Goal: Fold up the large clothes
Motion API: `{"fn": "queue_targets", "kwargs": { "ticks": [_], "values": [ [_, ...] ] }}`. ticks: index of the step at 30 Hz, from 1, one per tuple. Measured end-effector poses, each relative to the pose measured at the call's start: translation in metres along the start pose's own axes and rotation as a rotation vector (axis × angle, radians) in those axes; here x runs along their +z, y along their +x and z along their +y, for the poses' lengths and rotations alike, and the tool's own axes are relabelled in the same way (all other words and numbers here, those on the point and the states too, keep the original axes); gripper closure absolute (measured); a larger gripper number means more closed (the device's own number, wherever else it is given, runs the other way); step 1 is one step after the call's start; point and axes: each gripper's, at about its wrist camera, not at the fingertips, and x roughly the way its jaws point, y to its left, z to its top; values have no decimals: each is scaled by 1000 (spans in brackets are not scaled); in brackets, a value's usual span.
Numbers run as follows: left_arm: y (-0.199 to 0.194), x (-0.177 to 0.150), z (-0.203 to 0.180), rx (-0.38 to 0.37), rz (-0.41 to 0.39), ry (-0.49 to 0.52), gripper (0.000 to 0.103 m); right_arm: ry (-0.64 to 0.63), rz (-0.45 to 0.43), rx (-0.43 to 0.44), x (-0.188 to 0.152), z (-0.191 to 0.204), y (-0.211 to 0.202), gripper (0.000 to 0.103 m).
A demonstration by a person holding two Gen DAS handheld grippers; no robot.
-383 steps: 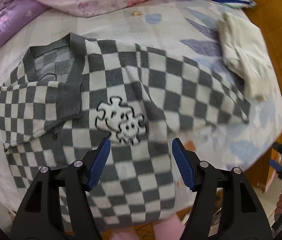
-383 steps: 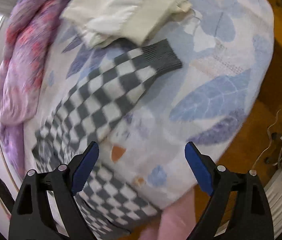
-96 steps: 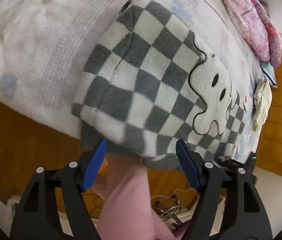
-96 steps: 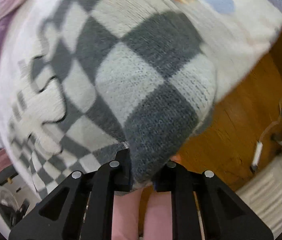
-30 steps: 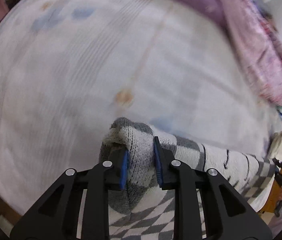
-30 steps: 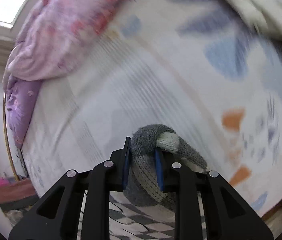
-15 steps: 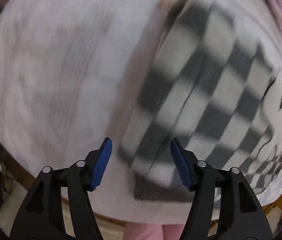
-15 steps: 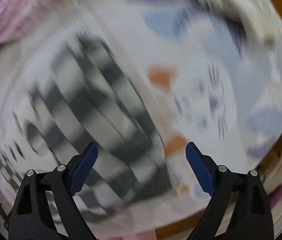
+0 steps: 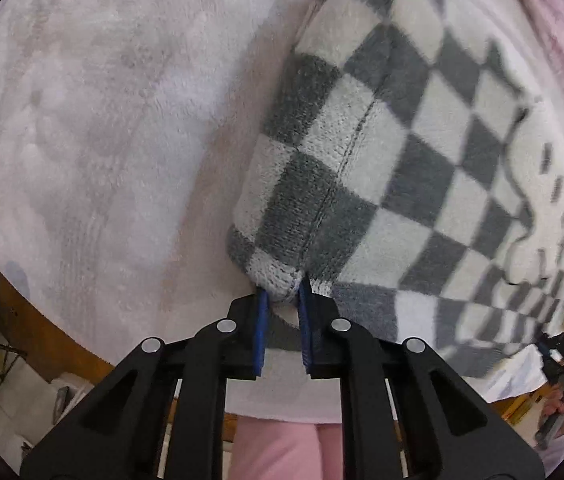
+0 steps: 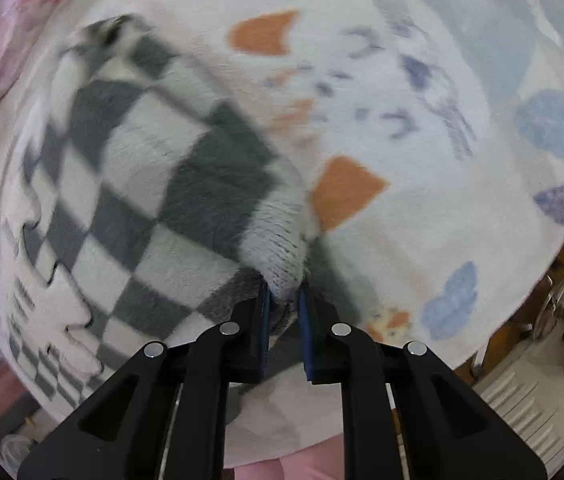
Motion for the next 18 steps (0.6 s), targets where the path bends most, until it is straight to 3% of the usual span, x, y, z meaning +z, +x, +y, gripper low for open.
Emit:
{"fn": "queue_targets", "kwargs": {
  "ticks": [2,4,5,7,9,10,11,12,13,15,18],
  "values": [
    [24,8,-3,27,45,28,86,-15,34,-41,9,3,21,89],
    [18,10,-13,69,45,69,83,-37,38,-96,9,11,15,74],
    [8,9,-17,82,27,93,80,-66,32,-102,7,15,9,70],
    [-17,0,-24,169,-44,136,56,-209,-27,-171,-3,31,-14,70],
    [-40,-9,-25,273,-123,151,57,-296,-97,-262,-12,40,-29,69],
    [-46,-11,-24,277,-142,144,58,-333,-147,-277,-16,44,-38,69],
    [-50,-12,-23,264,-159,134,63,-368,-177,-233,-18,49,-44,69],
    [-54,-12,-24,209,-185,135,79,-409,-181,-176,-19,54,-44,70],
    [-50,-11,-29,174,-192,146,90,-433,-174,-170,-15,59,-39,79],
    [-25,-2,-44,166,-163,180,98,-451,-126,-194,-9,58,-12,87],
    [23,11,-54,197,-122,170,101,-416,-47,-204,-3,48,38,90]
  ]
}}
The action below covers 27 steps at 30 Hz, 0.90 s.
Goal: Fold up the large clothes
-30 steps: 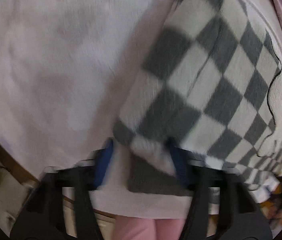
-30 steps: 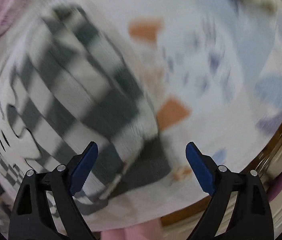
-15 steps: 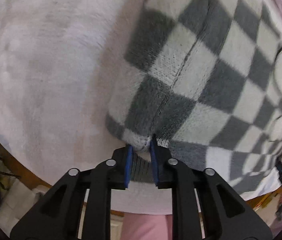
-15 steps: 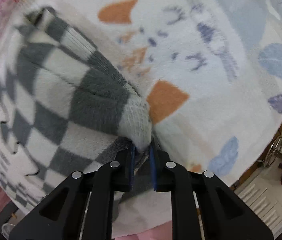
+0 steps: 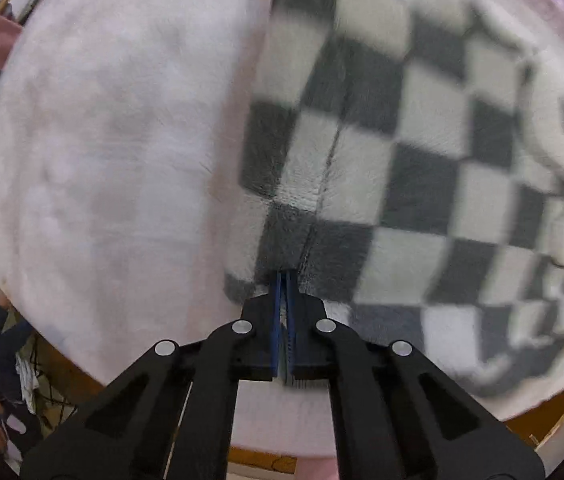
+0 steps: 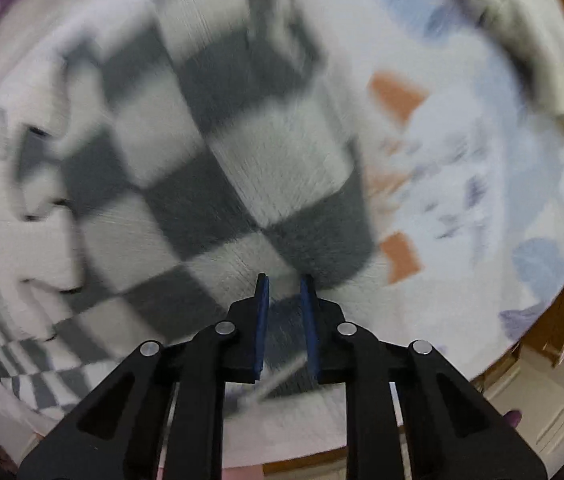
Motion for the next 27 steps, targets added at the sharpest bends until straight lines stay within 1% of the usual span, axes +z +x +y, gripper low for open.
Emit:
{"fn": "queue_targets", "kwargs": {
  "ticks": [2,5,7,9,11,12,14,15,16,18,20,21,23,25,26,27],
  "values": [
    [4,4,-2,7,-6,-4,102,21,-8,2,-1,-6,0,90],
    [-15,5,-5,-9,-9,-6,102,-4,-27,6,-7,-4,-20,87],
    [-32,2,-8,-8,-32,7,101,-21,-65,28,-11,-9,-36,87],
    [-51,0,-15,-13,-72,19,101,-38,-131,43,-11,-5,-55,87],
    [-64,1,-24,-32,-104,20,101,-48,-178,88,-11,-1,-71,87],
    [-69,1,-28,-42,-118,22,101,-52,-214,136,-10,1,-81,88],
    [-78,3,-37,-51,-155,36,101,-76,-248,208,-4,7,-91,88],
    [-81,9,-48,-77,-170,42,101,-89,-260,229,0,14,-97,88],
    [-78,12,-50,-95,-180,44,102,-112,-287,248,5,22,-104,88],
    [-80,29,-69,-120,-219,57,102,-148,-326,264,12,38,-114,88],
    [-78,47,-85,-139,-267,68,102,-208,-358,303,21,75,-125,88],
    [-73,56,-84,-151,-287,70,102,-235,-380,327,24,94,-128,88],
    [-74,77,-105,-171,-346,71,102,-289,-446,389,32,126,-136,88],
    [-71,95,-115,-186,-428,61,102,-339,-507,461,37,152,-131,88],
    [-66,102,-121,-183,-475,60,102,-356,-527,476,42,160,-127,88],
    [-56,110,-132,-152,-513,68,102,-396,-553,483,43,174,-114,88]
  ]
}}
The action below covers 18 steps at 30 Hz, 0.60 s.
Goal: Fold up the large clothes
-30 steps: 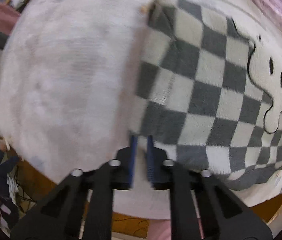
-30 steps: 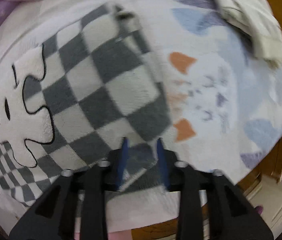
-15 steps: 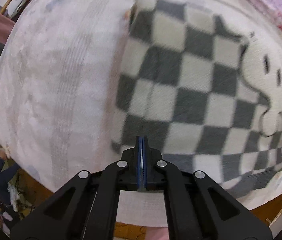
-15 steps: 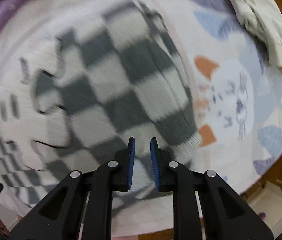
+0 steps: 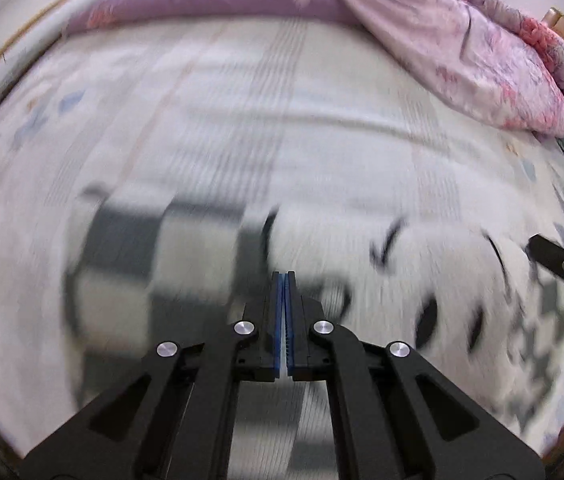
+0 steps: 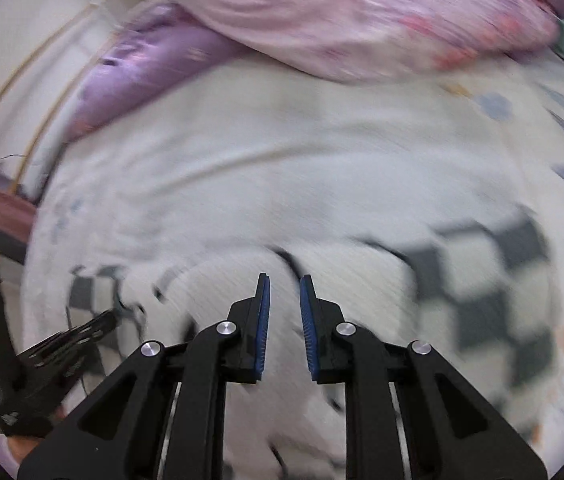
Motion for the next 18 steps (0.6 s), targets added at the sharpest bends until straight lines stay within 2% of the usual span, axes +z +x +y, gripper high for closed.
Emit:
{"fn": "queue_targets", "kwargs": {
  "ticks": [2,3,4,5,6,7,9,10,12,14,17,18],
  "values": [
    [26,-4,-6,76,-37,46,103,-61,22,-44,-7,12,31,88],
    [30,-8,-6,97,-74,59,103,-105,-13,-71,-19,10,41,89],
    [34,-15,-6,134,-121,85,103,-139,-67,-60,-25,8,37,90],
    [33,-16,-4,165,-131,100,103,-177,-94,-64,-32,4,31,91],
    [32,-21,6,223,-137,105,103,-207,-95,-105,-39,-3,24,91],
    [30,-23,20,237,-138,88,103,-217,-93,-137,-43,-9,20,91],
    [25,-35,61,235,-120,39,103,-185,-80,-251,-59,-40,1,91],
    [21,-40,69,239,-115,55,103,-150,-56,-293,-65,-54,-1,91],
    [9,-56,78,297,-98,157,103,-46,-33,-315,-81,-93,-27,96],
    [-1,-68,86,288,-63,168,103,12,14,-390,-100,-120,-56,102],
    [-22,-85,89,300,-4,154,103,58,64,-431,-113,-118,-84,103],
    [-30,-89,85,307,9,152,102,77,68,-405,-114,-110,-91,98]
  ]
}}
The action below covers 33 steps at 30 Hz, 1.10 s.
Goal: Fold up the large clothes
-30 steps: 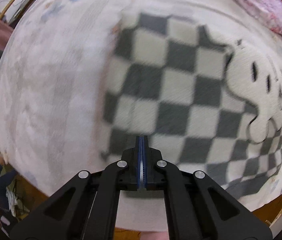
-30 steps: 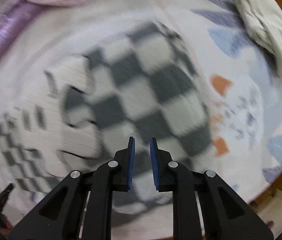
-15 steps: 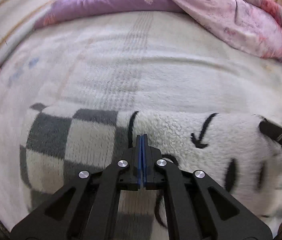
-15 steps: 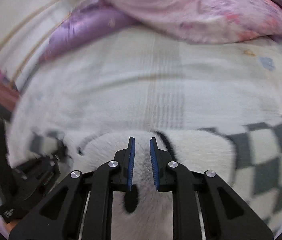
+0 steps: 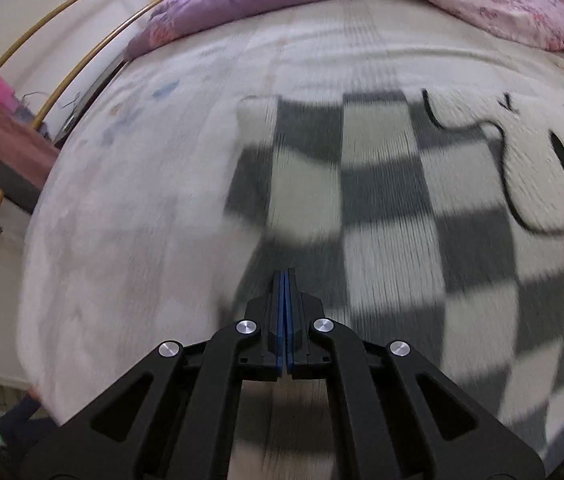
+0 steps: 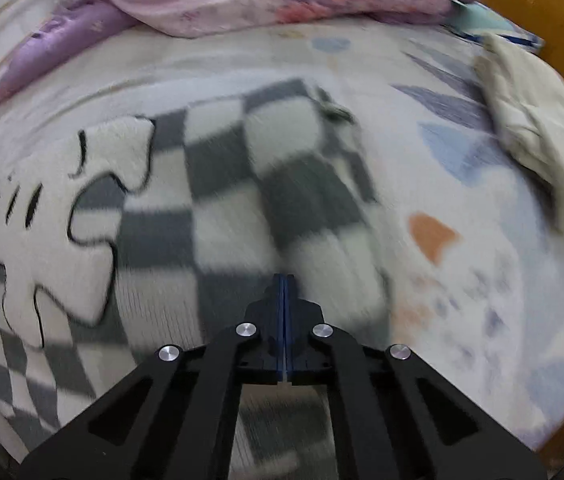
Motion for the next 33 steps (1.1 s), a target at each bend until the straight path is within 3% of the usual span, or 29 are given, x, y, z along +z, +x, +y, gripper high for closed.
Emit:
{"fn": "queue_targets", "kwargs": {
  "ticks": [3,5,7,9,13,15,17,18,20,22,24,29,33],
  "values": [
    [-21,-12,-11,-80,20,-47,103,-11,-22,110,-8,33,-17,98],
    [-23,-25,-27,-153,85,-72,103,-58,2,178,-16,72,-14,98],
    [-19,-47,-41,-209,178,-95,103,-51,83,246,-38,96,-4,98],
    [-18,-79,-49,-214,252,-98,103,-50,204,275,-73,110,8,98],
    [-41,-103,-56,-192,259,9,103,-71,300,266,-126,107,-4,98],
    [-49,-102,-54,-206,279,31,103,-38,382,261,-133,96,-9,98],
    [-61,-96,-50,-237,267,32,103,-8,401,272,-131,86,-18,97],
    [-68,-91,-48,-243,252,34,103,-3,382,268,-123,78,-27,97],
    [-77,-82,-47,-253,219,35,103,-13,353,247,-106,68,-37,86],
    [-84,-67,-49,-265,189,34,102,2,285,221,-78,51,-47,42],
    [-88,-50,-52,-281,152,18,102,20,215,200,-51,32,-52,29],
    [-83,-11,-71,-291,101,-14,101,59,201,140,9,-14,-18,21],
    [-76,12,-87,-313,106,-29,101,170,252,163,57,-52,28,21]
  ]
}}
